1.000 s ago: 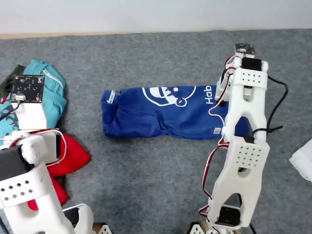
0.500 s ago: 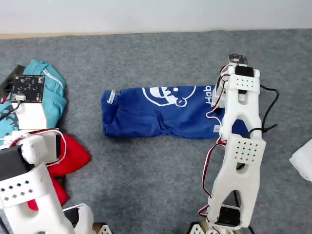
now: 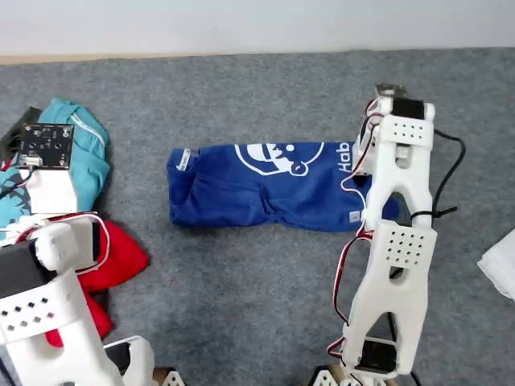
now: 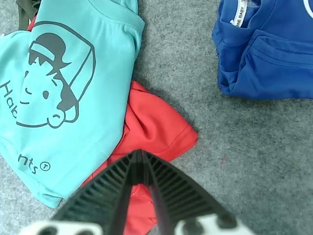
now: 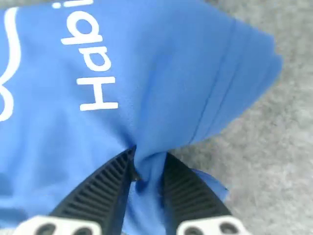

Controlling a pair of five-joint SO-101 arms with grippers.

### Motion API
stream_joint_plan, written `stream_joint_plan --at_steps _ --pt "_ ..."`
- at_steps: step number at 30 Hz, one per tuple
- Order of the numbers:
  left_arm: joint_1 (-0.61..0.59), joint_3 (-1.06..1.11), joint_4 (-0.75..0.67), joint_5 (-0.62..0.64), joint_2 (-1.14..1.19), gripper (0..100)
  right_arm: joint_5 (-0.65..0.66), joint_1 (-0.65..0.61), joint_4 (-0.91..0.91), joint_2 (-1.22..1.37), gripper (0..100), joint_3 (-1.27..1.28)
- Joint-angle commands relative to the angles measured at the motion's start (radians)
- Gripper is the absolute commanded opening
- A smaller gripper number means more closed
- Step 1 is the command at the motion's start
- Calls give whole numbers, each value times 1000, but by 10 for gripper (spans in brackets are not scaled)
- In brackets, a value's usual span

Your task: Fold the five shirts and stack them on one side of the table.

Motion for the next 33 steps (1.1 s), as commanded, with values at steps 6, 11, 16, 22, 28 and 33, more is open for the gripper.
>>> stream_joint_plan --at_steps 6,11,16,22,28,33 --pt "6 -2 23 -8 -15 3 149 128 39 -4 9 -158" --pt "9 13 21 -8 -15 3 241 225 38 27 9 -164" --pt "9 44 21 -8 -23 3 322 331 38 31 9 -166" --pt "9 39 21 -8 -23 3 425 305 62 -47 9 -184" --pt "9 39 21 -8 -23 3 453 130 62 -189 9 -138" --pt "9 38 21 -8 -23 3 445 -38 61 -303 9 25"
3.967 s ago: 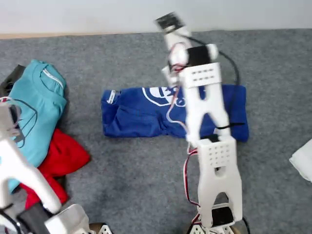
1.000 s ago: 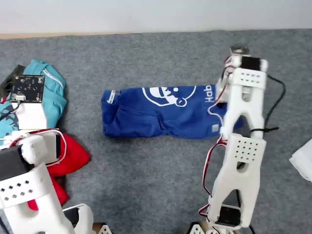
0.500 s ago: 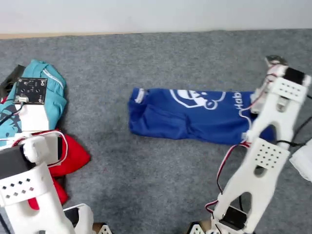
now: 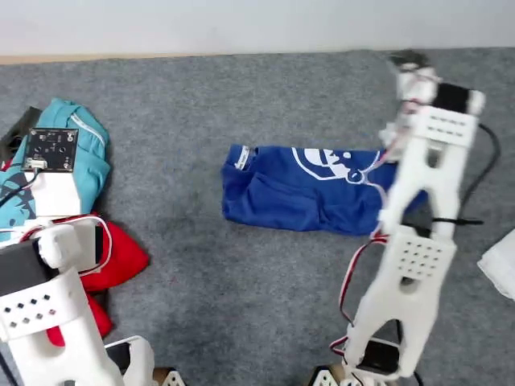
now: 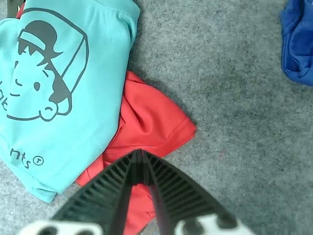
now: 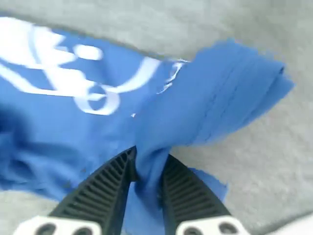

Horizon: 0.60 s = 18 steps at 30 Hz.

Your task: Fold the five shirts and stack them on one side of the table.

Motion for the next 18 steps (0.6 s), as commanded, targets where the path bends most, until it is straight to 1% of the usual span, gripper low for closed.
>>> stream_joint_plan --at_steps 1,11,14,18 --pt "9 -8 21 -8 -20 3 3 -119 42 -140 9 75" --pt "8 -8 21 -6 -20 3 -75 -414 39 -185 9 107" --pt "8 -8 21 -3 -21 3 -77 -481 16 -179 9 107" --pt "5 -8 21 -2 -21 3 -77 -536 -53 -171 9 110"
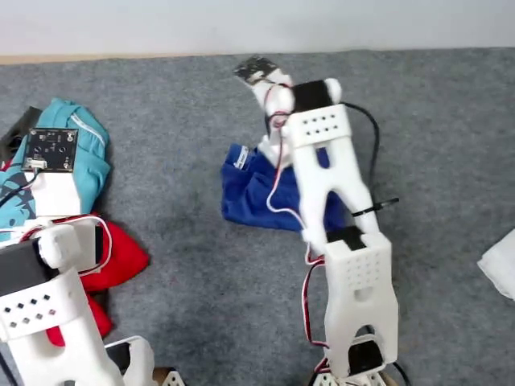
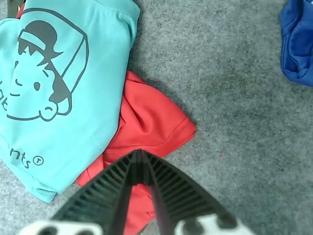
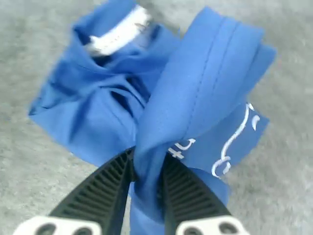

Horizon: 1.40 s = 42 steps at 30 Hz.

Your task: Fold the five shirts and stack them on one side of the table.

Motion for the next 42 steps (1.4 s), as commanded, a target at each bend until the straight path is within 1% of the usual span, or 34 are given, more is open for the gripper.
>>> stream_joint_plan --at_steps 1,12,21,27,35,39,42 --pt "5 -8 21 -2 -21 3 -9 -44 -47 -47 9 -6" --pt "5 -8 21 -2 -21 3 -5 -124 -110 84 9 -9" --pt "5 -8 21 -2 -21 3 -2 -130 -127 128 9 -9" --pt "5 -8 21 -5 -21 3 -3 -108 -143 128 9 -11" --pt "5 -8 21 -6 -21 3 -2 13 -140 136 9 -58" --pt "8 -8 21 -6 -21 3 -2 10 -131 136 9 -80" --pt "8 -8 21 -6 -21 3 -2 -25 -139 137 9 -77"
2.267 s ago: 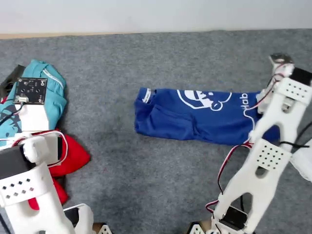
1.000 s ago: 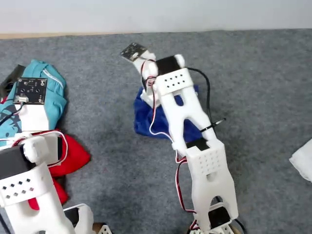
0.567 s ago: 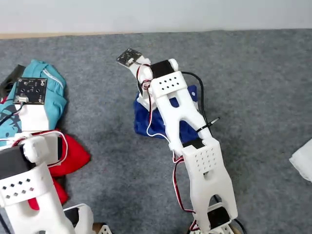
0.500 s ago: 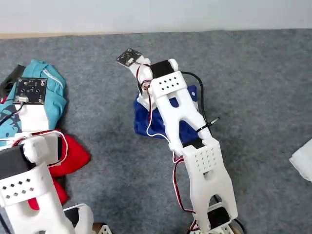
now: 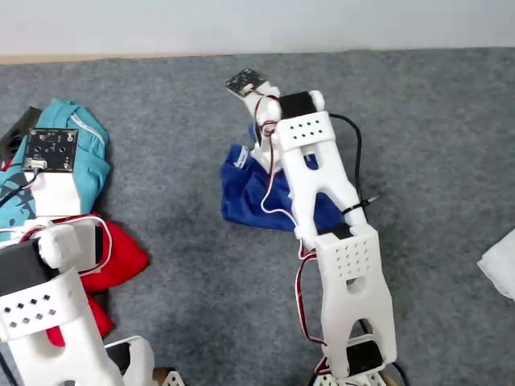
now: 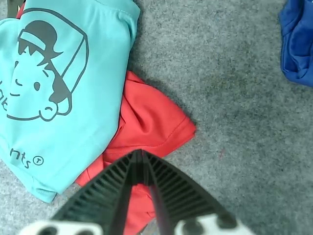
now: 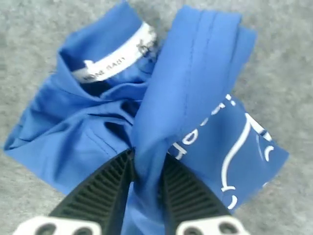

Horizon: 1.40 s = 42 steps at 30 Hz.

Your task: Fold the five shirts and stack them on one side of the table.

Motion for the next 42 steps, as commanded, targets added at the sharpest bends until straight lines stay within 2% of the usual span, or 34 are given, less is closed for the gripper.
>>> stream_joint_plan --at_steps 1,4,12,22,27,30,36,42 --pt "6 -8 21 -6 -21 3 -2 -25 -15 -8 9 -72" --pt "5 -8 23 -6 -21 3 -2 -42 -18 27 29 -81" --pt "5 -8 23 -5 -21 3 -8 -67 -5 65 234 -226" --pt "5 -8 23 -2 -21 3 -3 -213 124 67 248 -451" --pt "5 -8 23 -2 -21 3 -2 -110 150 70 241 -508" --pt "5 -8 23 -2 -21 3 6 -18 162 74 166 -508" --pt "5 -8 23 -2 -21 3 118 114 186 65 6 -410" --pt "5 -8 23 -5 -21 3 114 208 188 -2 9 -230"
